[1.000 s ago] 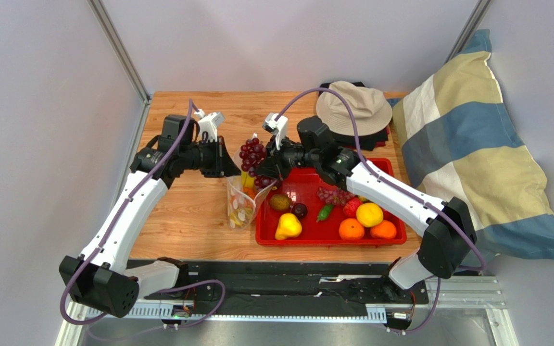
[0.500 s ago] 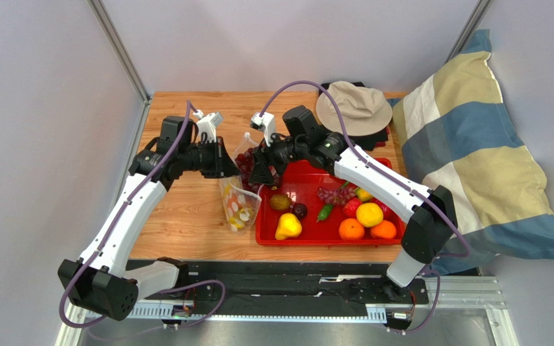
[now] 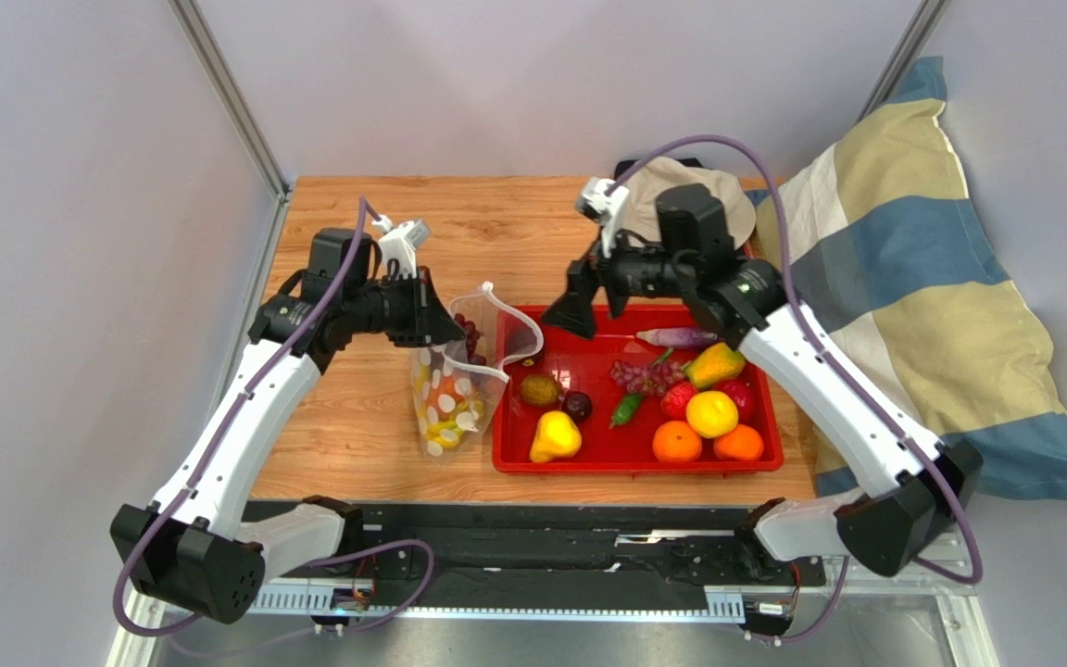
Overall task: Place the food in the zip-top bag and seal the zipper
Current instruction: Place the fake fruit in the zipper food storage bag, then pick up the fake fruit from the bin.
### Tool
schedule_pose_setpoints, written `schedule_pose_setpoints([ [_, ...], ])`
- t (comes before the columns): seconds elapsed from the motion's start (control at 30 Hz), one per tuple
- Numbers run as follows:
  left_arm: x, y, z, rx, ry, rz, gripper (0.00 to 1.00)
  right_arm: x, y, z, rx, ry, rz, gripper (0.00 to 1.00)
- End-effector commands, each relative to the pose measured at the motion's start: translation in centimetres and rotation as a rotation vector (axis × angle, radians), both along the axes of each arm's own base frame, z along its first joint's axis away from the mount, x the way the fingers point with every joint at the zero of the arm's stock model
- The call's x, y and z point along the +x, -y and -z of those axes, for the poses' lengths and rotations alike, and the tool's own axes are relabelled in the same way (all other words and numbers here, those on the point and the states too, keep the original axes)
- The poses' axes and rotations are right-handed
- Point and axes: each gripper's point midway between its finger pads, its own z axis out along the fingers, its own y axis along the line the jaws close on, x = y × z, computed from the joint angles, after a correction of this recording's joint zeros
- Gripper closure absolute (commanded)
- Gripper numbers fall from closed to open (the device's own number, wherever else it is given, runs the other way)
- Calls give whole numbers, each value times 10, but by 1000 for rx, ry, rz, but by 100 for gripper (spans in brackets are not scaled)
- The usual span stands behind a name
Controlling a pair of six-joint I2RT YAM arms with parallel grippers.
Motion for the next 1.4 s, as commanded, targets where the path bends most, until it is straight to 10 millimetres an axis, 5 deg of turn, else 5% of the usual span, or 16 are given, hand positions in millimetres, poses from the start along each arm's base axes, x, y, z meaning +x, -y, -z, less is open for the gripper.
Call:
schedule_pose_setpoints([
  [0.0, -2, 3, -16, -42, 89, 35, 100, -12, 45, 48, -129, -18, -3, 7],
  [0.2, -3, 2, -7, -27, 70, 41, 100, -50, 64, 129, -295, -135, -111, 14],
  [0.3, -3, 2, -5, -19, 68, 40, 100, -54, 63, 159, -352, -155, -119, 15],
  [0.57, -1, 0, 1, 0, 57, 40, 100, -56, 35, 215, -418, -202, -155, 14],
  [0.8, -1, -1, 1, 9, 58, 39, 100, -54, 17, 244, -453, -208, -193, 14],
  [1.0, -3, -2, 5, 19, 45, 46, 100, -54, 21, 273, -521, -217, -229, 14],
  [1.17, -2, -3, 5, 26, 49, 45, 100, -54, 30, 273, -532, -205, -222, 23],
  [1.37, -3, -3, 3, 19, 52, 50, 100, -43, 54, 227, -482, -192, -141, 50],
])
